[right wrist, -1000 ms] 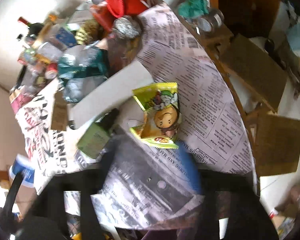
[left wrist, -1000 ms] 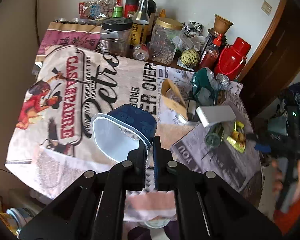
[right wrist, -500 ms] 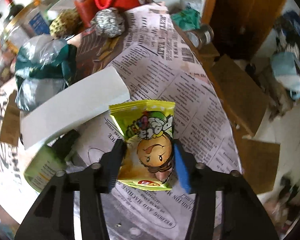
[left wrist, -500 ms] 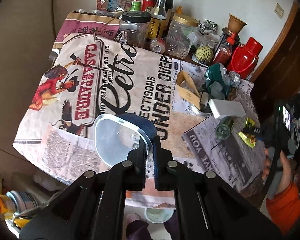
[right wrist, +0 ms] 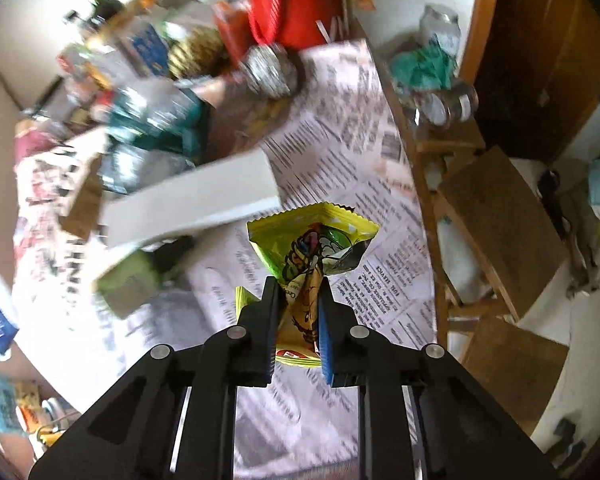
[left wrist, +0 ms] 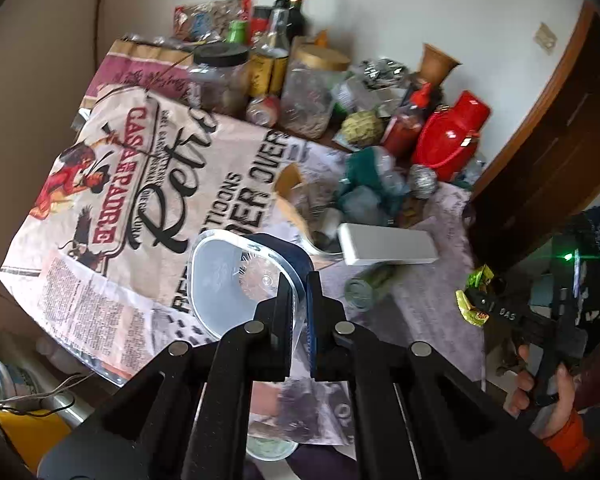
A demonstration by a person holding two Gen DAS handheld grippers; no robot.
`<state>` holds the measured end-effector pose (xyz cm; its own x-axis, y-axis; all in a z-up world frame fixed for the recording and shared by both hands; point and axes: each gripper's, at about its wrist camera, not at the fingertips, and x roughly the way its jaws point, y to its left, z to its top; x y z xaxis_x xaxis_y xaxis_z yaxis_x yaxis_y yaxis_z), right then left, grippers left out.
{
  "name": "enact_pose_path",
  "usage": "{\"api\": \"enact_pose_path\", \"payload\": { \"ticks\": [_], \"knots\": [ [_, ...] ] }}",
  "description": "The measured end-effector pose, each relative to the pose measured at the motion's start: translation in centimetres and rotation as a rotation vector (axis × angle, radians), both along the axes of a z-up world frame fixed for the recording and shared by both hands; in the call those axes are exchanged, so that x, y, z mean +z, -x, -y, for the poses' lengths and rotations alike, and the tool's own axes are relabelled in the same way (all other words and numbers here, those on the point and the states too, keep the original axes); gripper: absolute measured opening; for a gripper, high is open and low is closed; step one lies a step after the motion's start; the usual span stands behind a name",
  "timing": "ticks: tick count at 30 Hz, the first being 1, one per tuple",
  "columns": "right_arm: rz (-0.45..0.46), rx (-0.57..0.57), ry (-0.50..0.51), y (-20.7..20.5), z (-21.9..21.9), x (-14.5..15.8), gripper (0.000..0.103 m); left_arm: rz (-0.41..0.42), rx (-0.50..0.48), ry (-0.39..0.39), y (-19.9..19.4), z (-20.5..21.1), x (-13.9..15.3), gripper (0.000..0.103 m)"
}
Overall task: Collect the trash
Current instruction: 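Grasp the blue paper cup with left tool while right tool grasps the yellow-green snack wrapper, then carry the cup and wrapper down over the white bucket with both tools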
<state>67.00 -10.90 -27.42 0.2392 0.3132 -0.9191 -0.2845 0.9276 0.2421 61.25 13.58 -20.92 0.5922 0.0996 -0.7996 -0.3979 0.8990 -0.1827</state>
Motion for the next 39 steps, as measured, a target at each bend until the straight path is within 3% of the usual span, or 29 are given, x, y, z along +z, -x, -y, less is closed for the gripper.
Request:
{"api": "enact_pose_path", "payload": {
  "ticks": [5,10,19,28,39],
  "knots": [
    [0.088,0.02,-0.078,3.5,0.1,5.5,0.016,0.044,-0.067,-0.016,1.6,1.7,2.3,0.005],
    [0.198,-0.009,-0.12,8.5,0.3,10.4,0.016,0.123,-0.167,-0.019,5.6,2.5,5.0,0.005],
    [0.305,-0.117,-0.173,20.2,0.3,14.6,0.016,0.173,-0.332,-0.048,15.4,2.4,6.7,0.005],
    [0.291,-0.193,-0.152,29.8,0.6,14.2,0.016,0.13,-0.452,-0.027,23.0,3.1,5.2,0.005],
    [0.15,-0.18,-0.108,33.8,1.4,9.8,0.016,-0.03,-0.474,0.049,25.1,5.8,-1.6,0.005]
  ]
}}
